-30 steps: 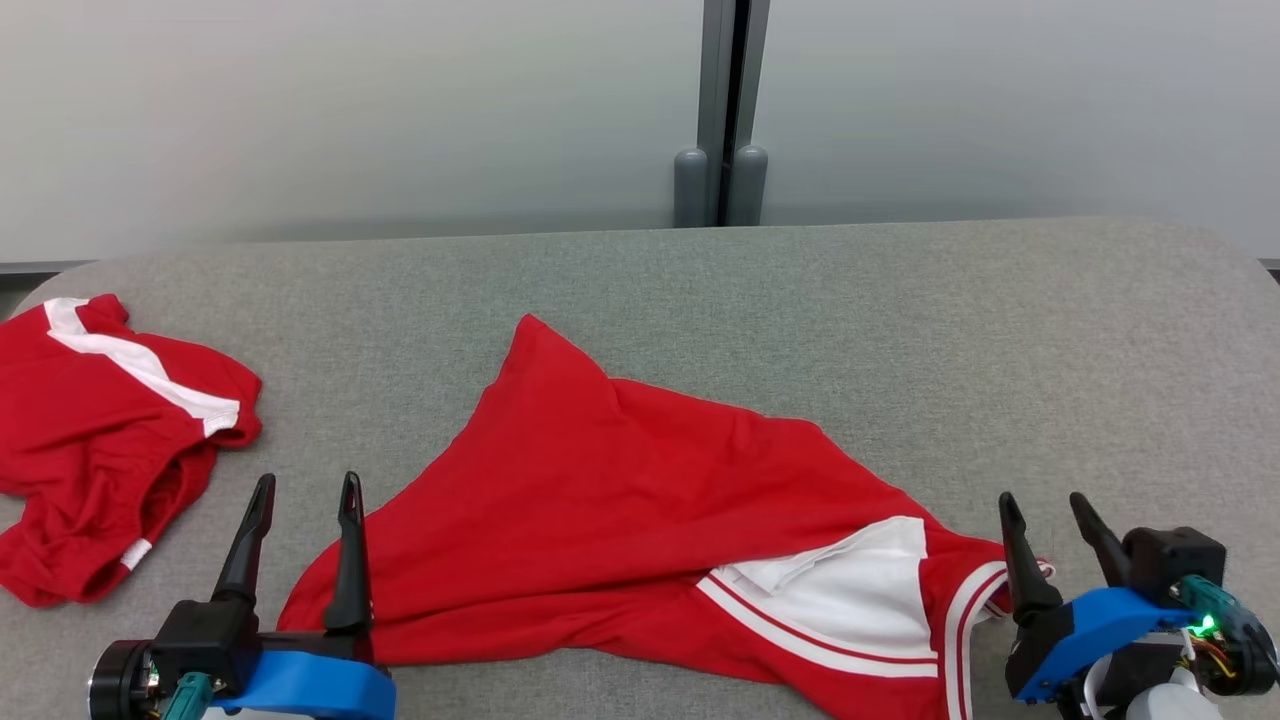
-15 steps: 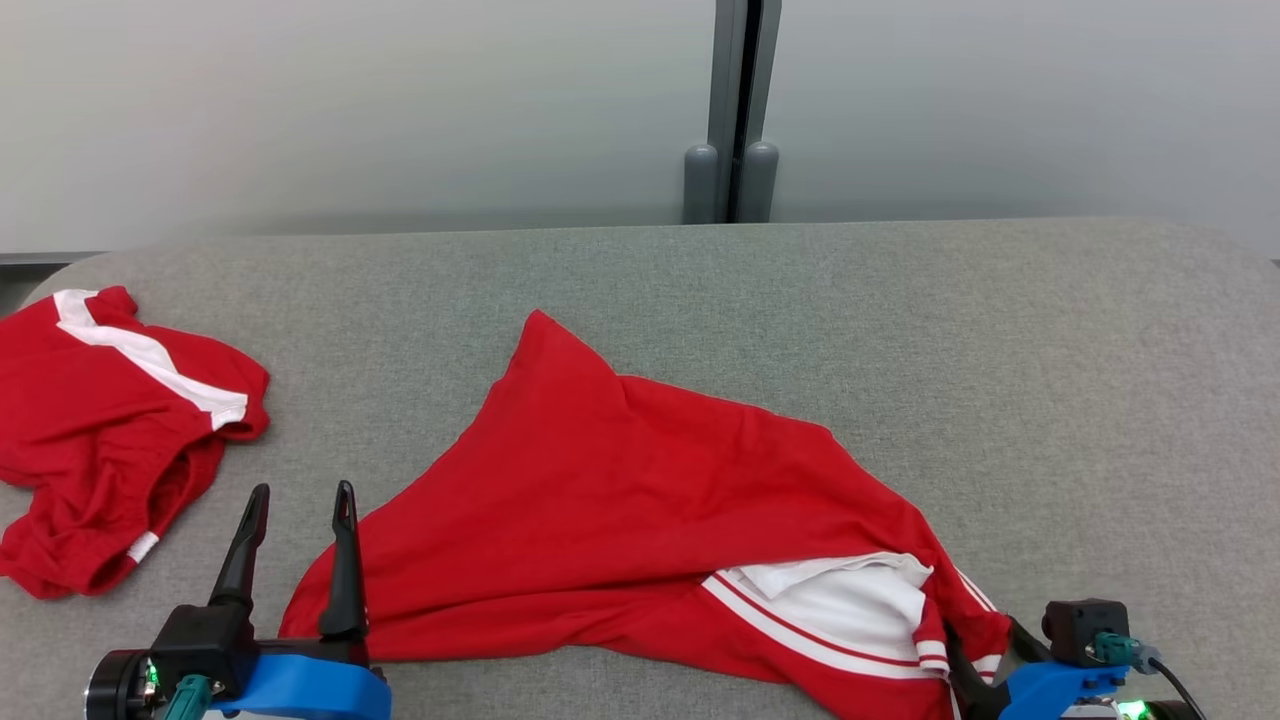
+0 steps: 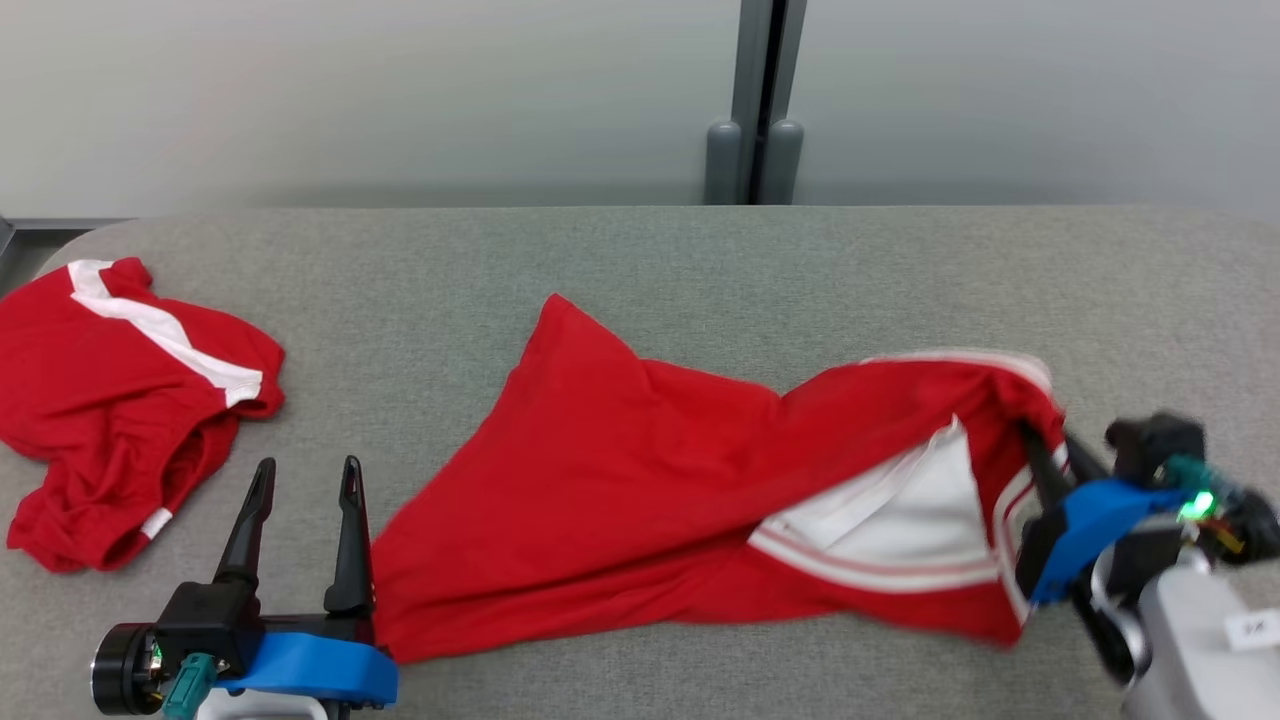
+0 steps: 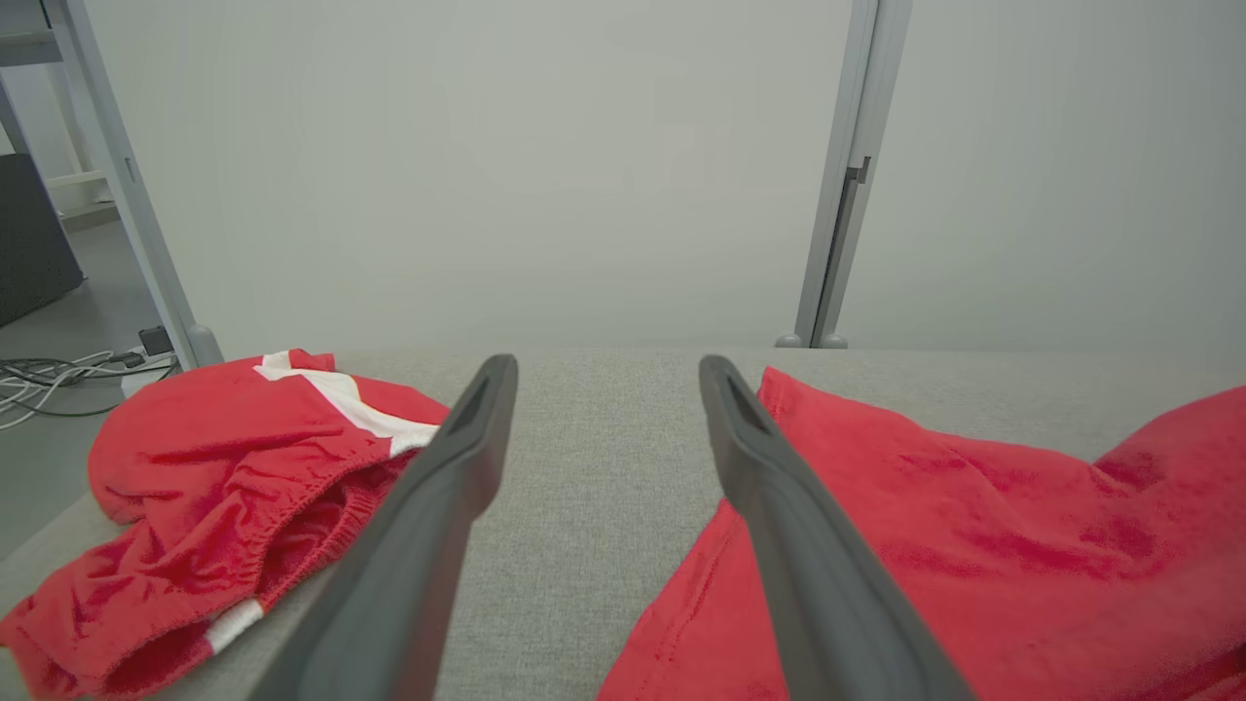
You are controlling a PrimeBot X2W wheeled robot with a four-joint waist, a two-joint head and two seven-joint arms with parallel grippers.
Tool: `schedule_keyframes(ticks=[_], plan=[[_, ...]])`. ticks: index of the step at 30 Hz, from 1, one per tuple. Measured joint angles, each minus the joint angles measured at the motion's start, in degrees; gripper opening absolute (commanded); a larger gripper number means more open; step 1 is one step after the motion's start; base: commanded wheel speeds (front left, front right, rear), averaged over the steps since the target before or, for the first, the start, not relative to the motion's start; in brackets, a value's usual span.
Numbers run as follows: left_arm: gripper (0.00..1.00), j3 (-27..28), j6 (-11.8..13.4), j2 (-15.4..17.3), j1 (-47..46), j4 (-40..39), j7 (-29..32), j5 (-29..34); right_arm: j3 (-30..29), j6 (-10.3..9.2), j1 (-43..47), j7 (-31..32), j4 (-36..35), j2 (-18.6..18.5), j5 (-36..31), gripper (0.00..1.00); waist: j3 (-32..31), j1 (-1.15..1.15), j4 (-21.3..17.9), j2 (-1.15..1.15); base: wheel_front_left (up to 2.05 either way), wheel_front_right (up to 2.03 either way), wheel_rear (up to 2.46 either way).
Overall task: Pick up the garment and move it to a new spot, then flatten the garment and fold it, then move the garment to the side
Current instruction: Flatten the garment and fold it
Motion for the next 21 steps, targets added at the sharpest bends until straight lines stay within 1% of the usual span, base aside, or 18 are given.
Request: schedule_keyframes(ticks=[4,6,8,9,10,14,21], plan=[[1.0,-0.1,0.0,0.0,-0.2,0.0,0.0,0.0,-0.4,0.0,-6.9,-0.5,1.4,-2.8,-0.3,0.0,0.6,0.0,1.3,0.0,0.0,0.0,0.0],[1.0,-0.2,0.0,-0.1,-0.5,0.0,0.0,-0.1,-0.6,0.0,-9.9,-0.6,3.4,-4.0,-0.4,0.0,1.0,0.0,1.9,0.0,0.0,0.0,0.0],[1.0,-0.1,0.0,-0.1,-0.8,0.0,0.0,-0.1,-0.4,0.0,-12.3,-0.3,6.4,-4.3,-0.8,0.0,1.3,0.0,2.5,0.0,0.0,0.0,0.0],[1.0,-0.1,0.0,-0.1,-0.9,0.1,0.0,-0.2,-0.3,0.0,-13.2,-0.4,8.1,-4.4,-1.0,0.39,1.6,0.0,2.7,0.0,0.0,0.0,0.0],[1.0,-0.1,0.0,-0.1,-1.1,0.0,0.0,-0.2,-0.2,0.0,-14.1,-0.4,10.1,-4.5,-1.4,1.0,1.7,0.0,2.9,0.0,0.0,0.0,0.0],[1.0,-0.5,0.0,-0.3,-1.2,0.0,0.0,-0.3,-0.9,0.0,-16.8,-3.9,15.7,-4.8,-1.9,1.0,2.3,0.01,3.5,0.0,0.0,0.0,0.0],[1.0,0.3,0.0,-0.5,-1.2,0.1,0.0,-0.5,0.1,0.0,-18.2,-10.4,20.4,-3.7,-2.8,1.0,2.1,0.0,2.1,0.0,0.0,0.0,0.0]])
